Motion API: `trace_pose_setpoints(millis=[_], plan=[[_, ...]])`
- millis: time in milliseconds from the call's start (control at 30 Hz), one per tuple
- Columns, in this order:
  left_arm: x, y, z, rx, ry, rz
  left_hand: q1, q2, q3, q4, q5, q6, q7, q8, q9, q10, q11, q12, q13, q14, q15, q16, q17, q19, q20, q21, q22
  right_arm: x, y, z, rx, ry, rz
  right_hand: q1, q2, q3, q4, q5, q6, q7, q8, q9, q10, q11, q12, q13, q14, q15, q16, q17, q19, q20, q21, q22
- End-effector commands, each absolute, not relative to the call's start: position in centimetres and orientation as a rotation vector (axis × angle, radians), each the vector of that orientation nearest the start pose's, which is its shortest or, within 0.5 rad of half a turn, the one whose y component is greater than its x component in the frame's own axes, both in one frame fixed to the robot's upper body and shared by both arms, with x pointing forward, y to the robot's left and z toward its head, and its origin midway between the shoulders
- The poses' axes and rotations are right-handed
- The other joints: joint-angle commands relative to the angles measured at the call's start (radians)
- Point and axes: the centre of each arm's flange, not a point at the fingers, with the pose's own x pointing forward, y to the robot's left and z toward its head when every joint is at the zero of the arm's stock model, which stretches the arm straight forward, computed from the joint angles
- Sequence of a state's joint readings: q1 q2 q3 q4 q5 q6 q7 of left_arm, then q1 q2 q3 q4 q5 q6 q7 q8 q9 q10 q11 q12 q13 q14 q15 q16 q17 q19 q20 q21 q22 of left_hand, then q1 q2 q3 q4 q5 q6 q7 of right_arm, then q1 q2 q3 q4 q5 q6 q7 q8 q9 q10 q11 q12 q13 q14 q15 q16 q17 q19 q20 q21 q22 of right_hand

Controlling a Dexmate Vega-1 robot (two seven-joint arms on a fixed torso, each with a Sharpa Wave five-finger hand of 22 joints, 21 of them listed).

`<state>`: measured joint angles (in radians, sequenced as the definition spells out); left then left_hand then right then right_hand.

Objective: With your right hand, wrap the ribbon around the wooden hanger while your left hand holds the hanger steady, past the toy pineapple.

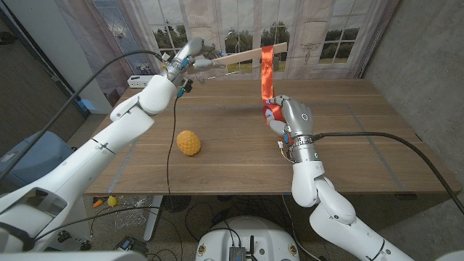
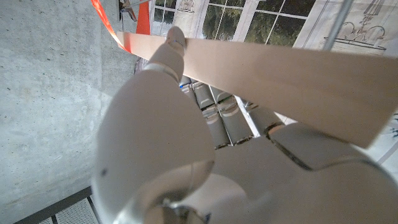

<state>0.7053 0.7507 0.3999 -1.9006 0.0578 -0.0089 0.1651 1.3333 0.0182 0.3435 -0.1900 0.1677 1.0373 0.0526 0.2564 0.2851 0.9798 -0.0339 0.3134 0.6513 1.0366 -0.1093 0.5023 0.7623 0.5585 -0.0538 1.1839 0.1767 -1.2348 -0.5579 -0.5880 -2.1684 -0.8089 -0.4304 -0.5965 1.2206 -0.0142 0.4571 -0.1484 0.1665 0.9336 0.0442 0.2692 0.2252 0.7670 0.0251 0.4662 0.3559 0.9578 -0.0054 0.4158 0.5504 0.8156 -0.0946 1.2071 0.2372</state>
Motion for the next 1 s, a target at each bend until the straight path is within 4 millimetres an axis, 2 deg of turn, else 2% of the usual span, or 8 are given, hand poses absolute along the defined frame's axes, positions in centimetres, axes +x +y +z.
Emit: trace_pose_setpoints(millis=[33, 333, 633, 1000], plan=[[50.3, 20.6, 17.8, 0.805, -1.076, -0.063, 0.091, 0.097, 0.036, 0.028, 0.01, 0.035, 0.027, -0.005, 0.005, 0.01, -0.003, -0.002, 0.004, 0.073, -0.119, 0.0, 0.003, -0.001, -0.026, 0.009, 0.003, 48.4, -15.2, -4.7, -1.014, -0.85, -0.455, 0.189, 0.181, 0.013, 0.006, 0.007, 0.02, 0.008, 0.003, 0.003, 0.049, 0.039, 0.001, 0.005, 0.142, -0.217, 0.005, 0.003, -0.01, -0.12, 0.008, 0.001], [49.6, 20.6, 17.4, 0.778, -1.064, -0.12, 0.09, 0.096, 0.038, 0.028, 0.01, 0.037, 0.026, -0.007, 0.007, 0.011, -0.002, -0.004, 0.008, 0.074, -0.119, -0.002, 0.005, -0.003, -0.026, 0.012, 0.003, 50.4, -17.2, -3.6, -1.027, -0.799, -0.523, 0.188, 0.18, 0.014, 0.006, 0.007, 0.022, 0.007, 0.001, 0.002, 0.05, 0.038, -0.001, 0.007, 0.143, -0.217, 0.005, 0.005, -0.012, -0.12, 0.013, -0.004], [49.1, 21.6, 16.6, 0.701, -1.029, -0.191, 0.09, 0.095, 0.041, 0.027, 0.011, 0.036, 0.029, -0.01, 0.008, 0.014, -0.001, -0.007, 0.009, 0.075, -0.119, -0.005, 0.008, -0.004, -0.025, 0.015, 0.003, 52.2, -19.2, -2.3, -1.039, -0.773, -0.59, 0.187, 0.179, 0.014, 0.006, 0.007, 0.022, 0.005, -0.002, 0.002, 0.05, 0.036, -0.003, 0.01, 0.143, -0.216, 0.006, 0.007, -0.015, -0.12, 0.017, -0.008], [48.7, 22.7, 15.5, 0.653, -0.982, -0.265, 0.089, 0.095, 0.043, 0.027, 0.011, 0.037, 0.027, -0.012, 0.01, 0.017, 0.001, -0.01, 0.011, 0.076, -0.118, -0.007, 0.01, -0.006, -0.024, 0.018, 0.002, 54.0, -20.5, -0.3, -1.044, -0.781, -0.642, 0.186, 0.178, 0.015, 0.006, 0.007, 0.024, 0.004, -0.004, 0.001, 0.052, 0.034, -0.007, 0.012, 0.144, -0.217, 0.006, 0.01, -0.02, -0.12, 0.022, -0.014]])
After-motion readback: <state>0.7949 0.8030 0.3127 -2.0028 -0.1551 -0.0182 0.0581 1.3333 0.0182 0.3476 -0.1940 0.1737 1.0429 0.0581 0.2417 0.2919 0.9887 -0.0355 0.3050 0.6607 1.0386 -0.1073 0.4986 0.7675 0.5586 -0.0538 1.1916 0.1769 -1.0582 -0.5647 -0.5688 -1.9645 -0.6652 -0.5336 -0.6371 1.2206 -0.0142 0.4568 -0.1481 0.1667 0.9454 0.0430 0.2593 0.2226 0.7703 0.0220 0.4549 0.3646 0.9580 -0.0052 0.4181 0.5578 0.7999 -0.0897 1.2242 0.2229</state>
